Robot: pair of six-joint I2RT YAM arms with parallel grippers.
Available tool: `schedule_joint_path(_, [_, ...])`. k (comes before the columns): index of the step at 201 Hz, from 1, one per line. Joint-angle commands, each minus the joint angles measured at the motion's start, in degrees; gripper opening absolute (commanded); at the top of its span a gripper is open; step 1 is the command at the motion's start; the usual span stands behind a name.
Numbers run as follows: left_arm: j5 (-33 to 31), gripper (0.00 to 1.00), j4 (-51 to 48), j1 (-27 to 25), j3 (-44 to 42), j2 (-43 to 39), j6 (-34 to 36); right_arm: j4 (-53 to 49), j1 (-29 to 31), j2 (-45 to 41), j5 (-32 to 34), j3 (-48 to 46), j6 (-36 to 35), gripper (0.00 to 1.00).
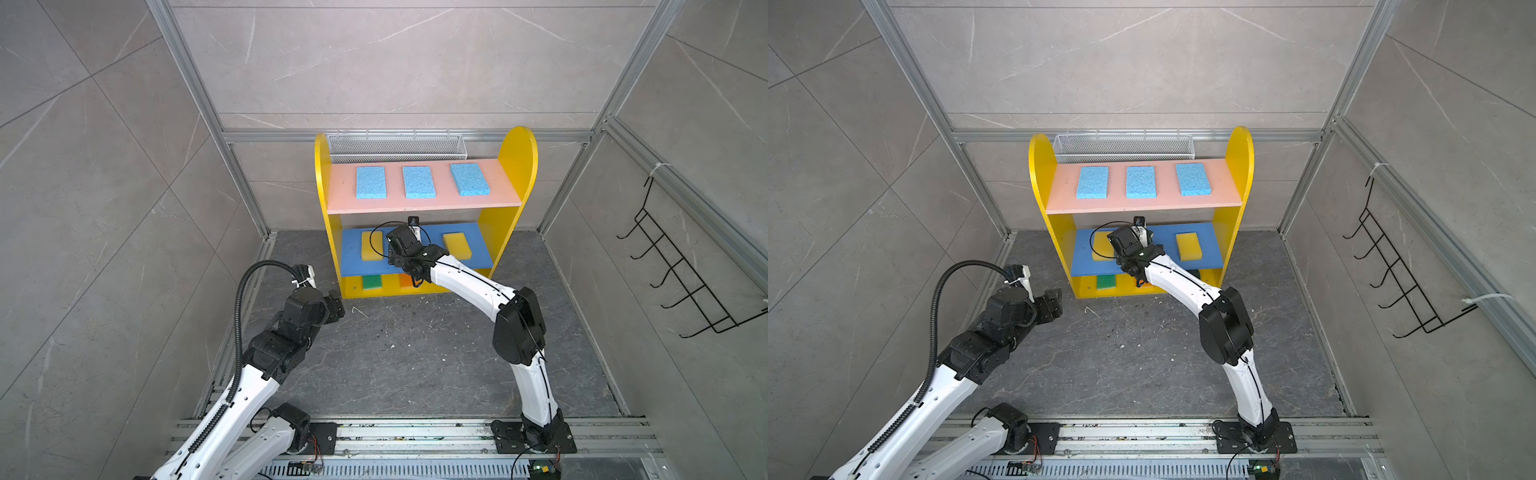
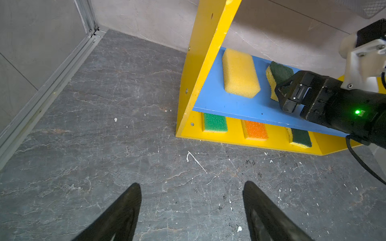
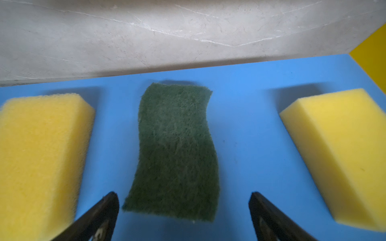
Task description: Place and organize the cleaning sponges onto the shelf
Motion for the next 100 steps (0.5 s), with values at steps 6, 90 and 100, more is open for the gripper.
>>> schedule_joint_path(6, [2.2, 0.79, 3.1, 0.5, 0.4, 0.9, 1.2, -2.5, -0.7, 1.6, -0.7, 2.5, 0.1, 0.99])
schedule_joint_path(90, [2.2, 0.79, 3.2, 0.9, 0.9, 1.6, 0.8, -1.3, -1.8, 4.7, -5.7, 5.5, -3.7, 0.95])
schedule_joint_path(100, [2.2, 0.79, 3.2, 0.9, 1.0, 1.8, 0.7, -1.3, -2.0, 5.0, -6.4, 5.6, -4.1, 0.93])
